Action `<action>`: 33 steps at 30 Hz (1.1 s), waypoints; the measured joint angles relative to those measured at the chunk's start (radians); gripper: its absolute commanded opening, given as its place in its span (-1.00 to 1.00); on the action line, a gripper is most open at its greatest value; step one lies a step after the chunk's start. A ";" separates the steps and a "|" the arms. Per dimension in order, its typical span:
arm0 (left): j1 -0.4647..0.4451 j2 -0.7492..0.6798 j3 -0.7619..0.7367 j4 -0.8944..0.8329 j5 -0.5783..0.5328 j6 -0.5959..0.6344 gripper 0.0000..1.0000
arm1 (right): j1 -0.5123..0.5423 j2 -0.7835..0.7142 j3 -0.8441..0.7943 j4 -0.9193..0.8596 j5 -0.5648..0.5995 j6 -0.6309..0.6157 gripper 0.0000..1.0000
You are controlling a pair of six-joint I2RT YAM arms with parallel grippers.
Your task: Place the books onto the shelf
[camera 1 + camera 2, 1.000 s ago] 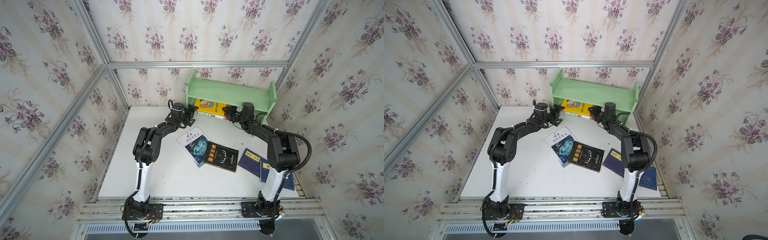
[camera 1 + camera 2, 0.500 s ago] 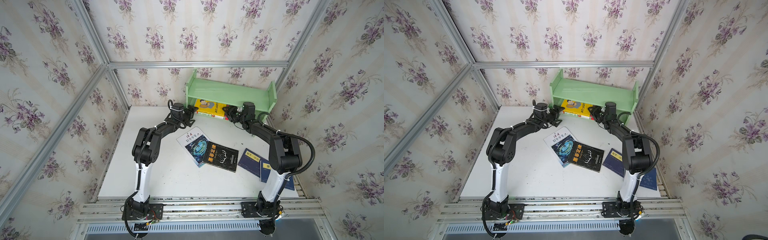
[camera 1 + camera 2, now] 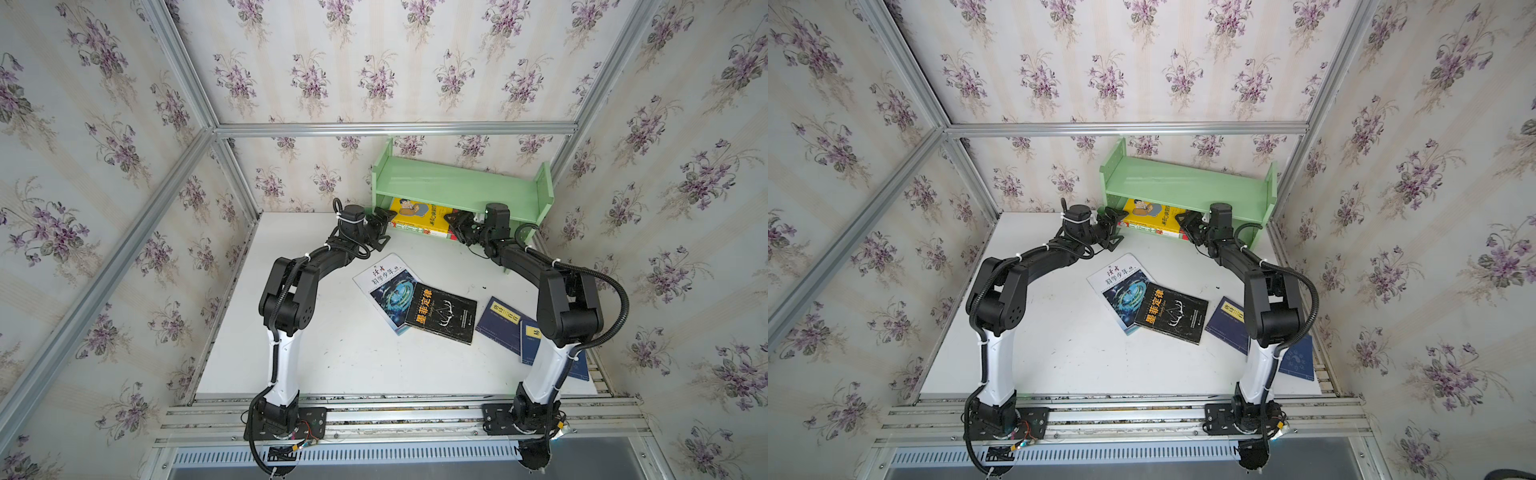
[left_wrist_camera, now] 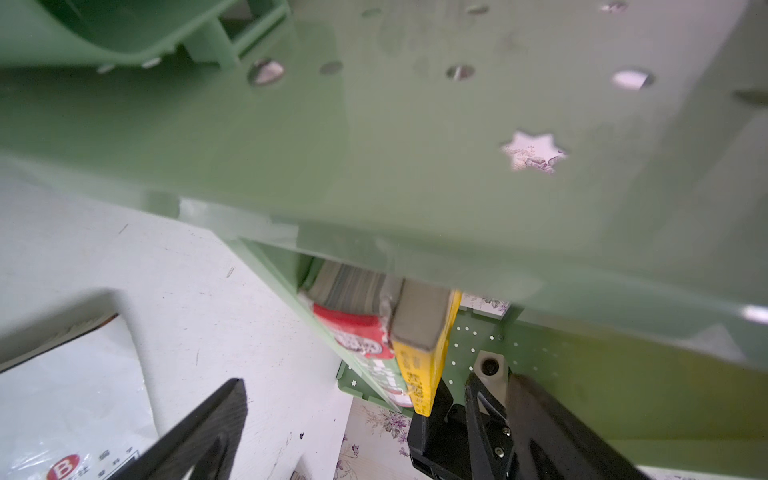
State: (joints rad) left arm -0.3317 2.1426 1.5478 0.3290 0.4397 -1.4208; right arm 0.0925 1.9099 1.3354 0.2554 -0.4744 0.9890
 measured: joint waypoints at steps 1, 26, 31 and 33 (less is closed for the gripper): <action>0.000 -0.002 -0.004 0.000 0.000 0.002 0.99 | 0.000 0.002 0.003 0.002 -0.001 -0.003 0.01; -0.029 -0.195 -0.245 0.005 0.040 0.140 0.99 | -0.010 -0.262 -0.163 -0.317 0.018 -0.090 0.19; -0.092 -0.272 -0.289 -0.122 0.058 0.332 0.99 | -0.010 -0.430 -0.278 -0.497 0.047 -0.181 0.34; -0.115 -0.292 -0.328 -0.152 0.059 0.380 0.99 | -0.010 -0.485 -0.321 -0.544 0.068 -0.215 0.40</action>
State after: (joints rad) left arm -0.4465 1.8507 1.2194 0.1772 0.4984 -1.0409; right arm 0.0822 1.4250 1.0142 -0.2886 -0.4068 0.7742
